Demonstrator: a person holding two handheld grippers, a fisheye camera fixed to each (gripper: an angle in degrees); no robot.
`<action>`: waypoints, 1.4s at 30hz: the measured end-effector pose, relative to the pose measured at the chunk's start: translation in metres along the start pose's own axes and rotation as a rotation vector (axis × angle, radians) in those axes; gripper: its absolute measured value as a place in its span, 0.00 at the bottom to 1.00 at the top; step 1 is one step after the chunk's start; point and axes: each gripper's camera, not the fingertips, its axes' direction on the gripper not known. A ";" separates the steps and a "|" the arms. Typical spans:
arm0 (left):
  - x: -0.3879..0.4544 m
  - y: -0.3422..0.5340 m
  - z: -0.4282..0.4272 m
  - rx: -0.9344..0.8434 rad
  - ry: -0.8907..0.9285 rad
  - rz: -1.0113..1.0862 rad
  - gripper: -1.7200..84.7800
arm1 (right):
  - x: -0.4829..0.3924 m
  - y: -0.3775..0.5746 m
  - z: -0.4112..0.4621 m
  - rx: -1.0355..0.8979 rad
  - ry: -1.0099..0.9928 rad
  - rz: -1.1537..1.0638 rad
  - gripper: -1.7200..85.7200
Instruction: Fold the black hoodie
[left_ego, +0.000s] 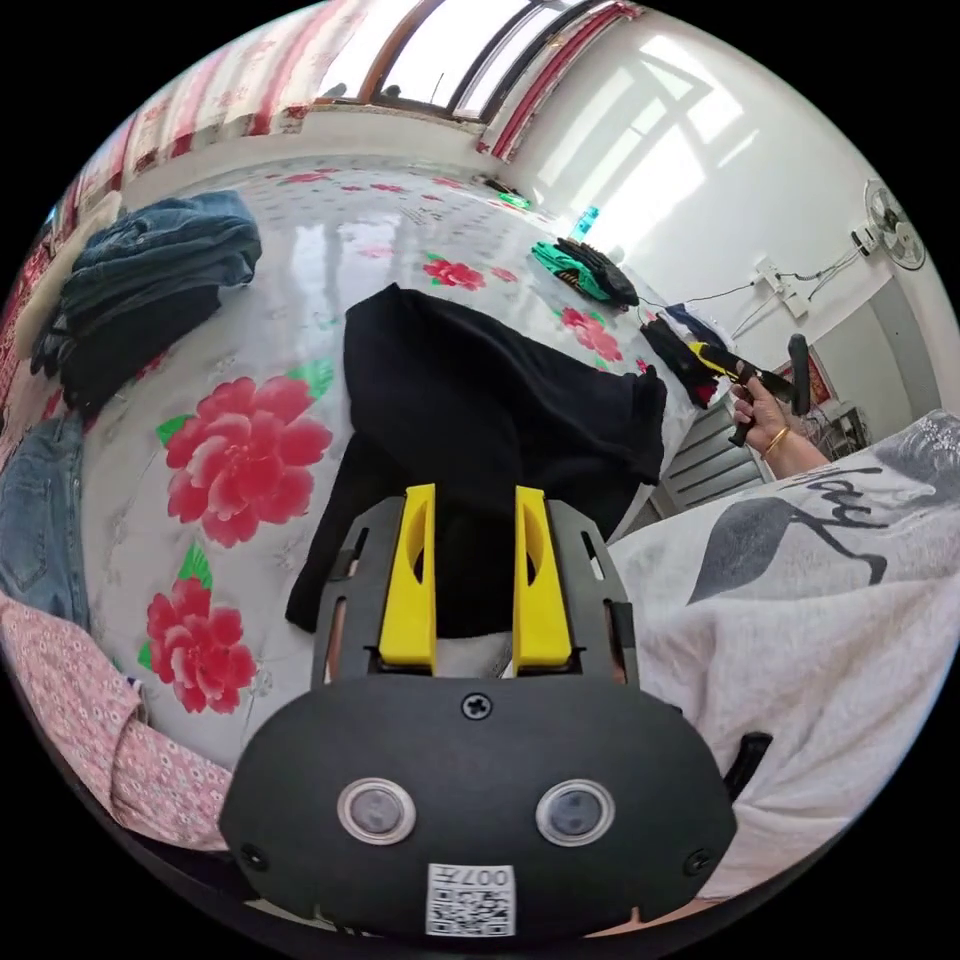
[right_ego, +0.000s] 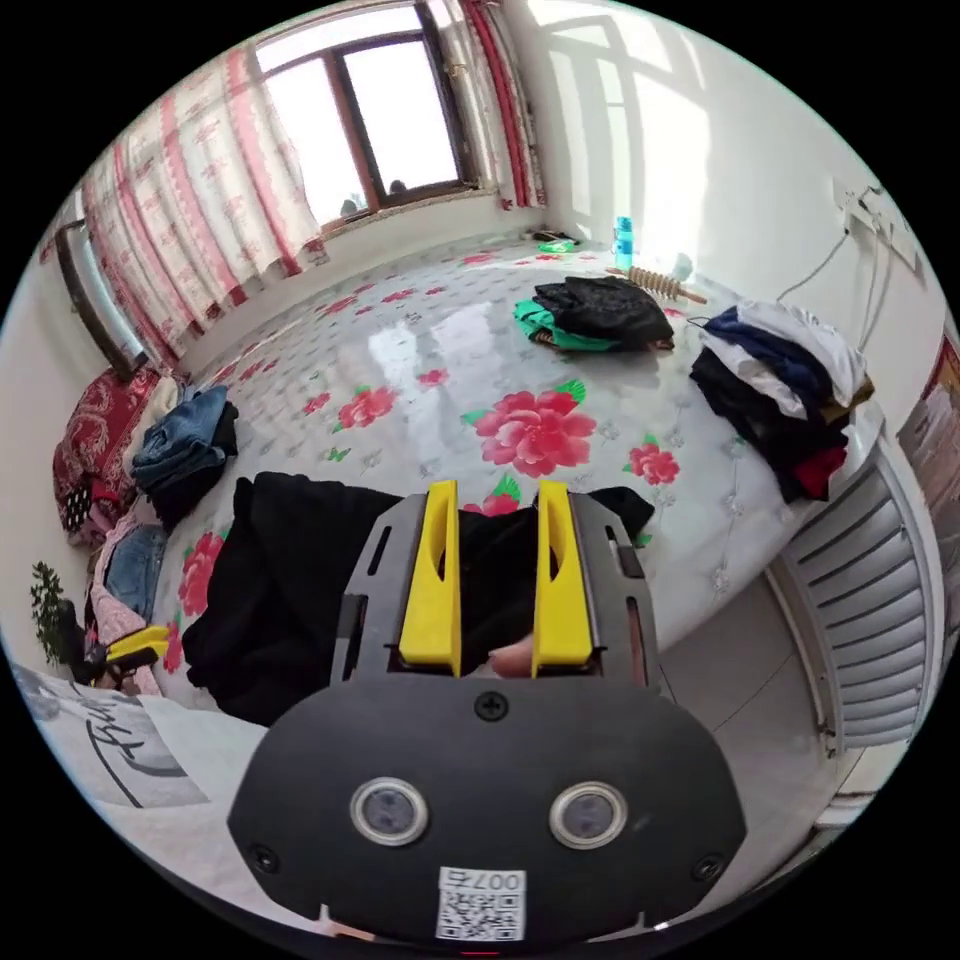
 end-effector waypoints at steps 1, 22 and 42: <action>0.010 -0.018 0.017 -0.017 0.026 0.042 0.16 | -0.009 0.000 0.003 -0.024 -0.031 -0.043 0.12; -0.020 -0.067 -0.116 0.332 -0.219 -0.193 0.08 | -0.100 -0.049 -0.036 -0.039 -0.117 -0.433 0.02; -0.152 -0.089 -0.078 0.327 -0.480 -0.674 0.12 | -0.073 -0.137 0.038 -0.154 -0.227 -0.201 0.07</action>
